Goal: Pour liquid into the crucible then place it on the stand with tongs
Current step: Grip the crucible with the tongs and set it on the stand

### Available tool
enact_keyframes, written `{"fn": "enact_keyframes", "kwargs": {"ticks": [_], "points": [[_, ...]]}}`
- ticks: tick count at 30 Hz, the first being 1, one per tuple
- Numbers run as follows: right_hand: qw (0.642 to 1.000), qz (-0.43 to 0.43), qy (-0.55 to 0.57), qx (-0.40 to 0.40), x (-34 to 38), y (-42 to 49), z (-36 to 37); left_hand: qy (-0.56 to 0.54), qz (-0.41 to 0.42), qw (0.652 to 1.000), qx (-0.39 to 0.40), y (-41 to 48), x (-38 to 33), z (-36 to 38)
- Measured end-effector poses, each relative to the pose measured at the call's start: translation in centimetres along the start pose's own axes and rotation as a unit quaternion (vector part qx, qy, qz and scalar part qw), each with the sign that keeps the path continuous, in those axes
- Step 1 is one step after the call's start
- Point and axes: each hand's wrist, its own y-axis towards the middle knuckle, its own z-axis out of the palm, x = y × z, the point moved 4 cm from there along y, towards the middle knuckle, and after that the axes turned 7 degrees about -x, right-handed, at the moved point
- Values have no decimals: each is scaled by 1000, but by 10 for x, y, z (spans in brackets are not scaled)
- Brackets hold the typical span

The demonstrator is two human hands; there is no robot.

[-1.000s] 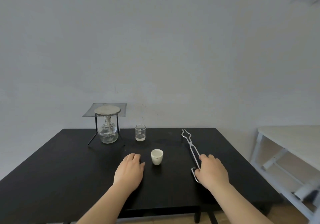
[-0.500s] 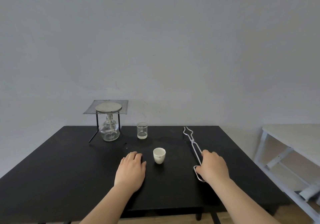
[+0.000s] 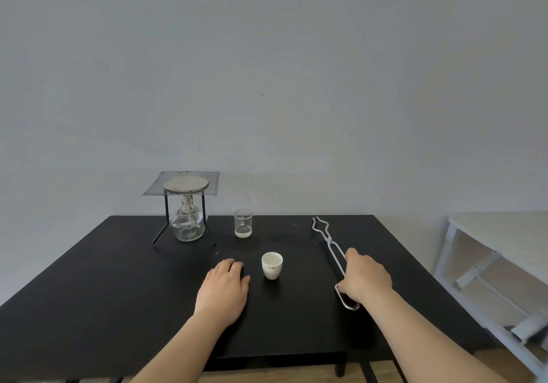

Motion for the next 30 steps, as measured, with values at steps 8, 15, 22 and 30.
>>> {"fn": "enact_keyframes", "kwargs": {"ticks": [8, 15, 22, 30], "points": [[999, 30, -7, 23, -6, 7, 1, 4, -1, 1000, 8, 1, -1, -1], [999, 20, -23, 9, -15, 9, -4, 3, -4, 1000, 28, 1, -1, -3], [999, -15, 4, 34, -28, 10, -1, 9, 1, 998, 69, 2, -3, -7], [995, -88, 7, 43, -38, 12, -10, 9, 2, 996, 93, 4, -1, -7]]}}
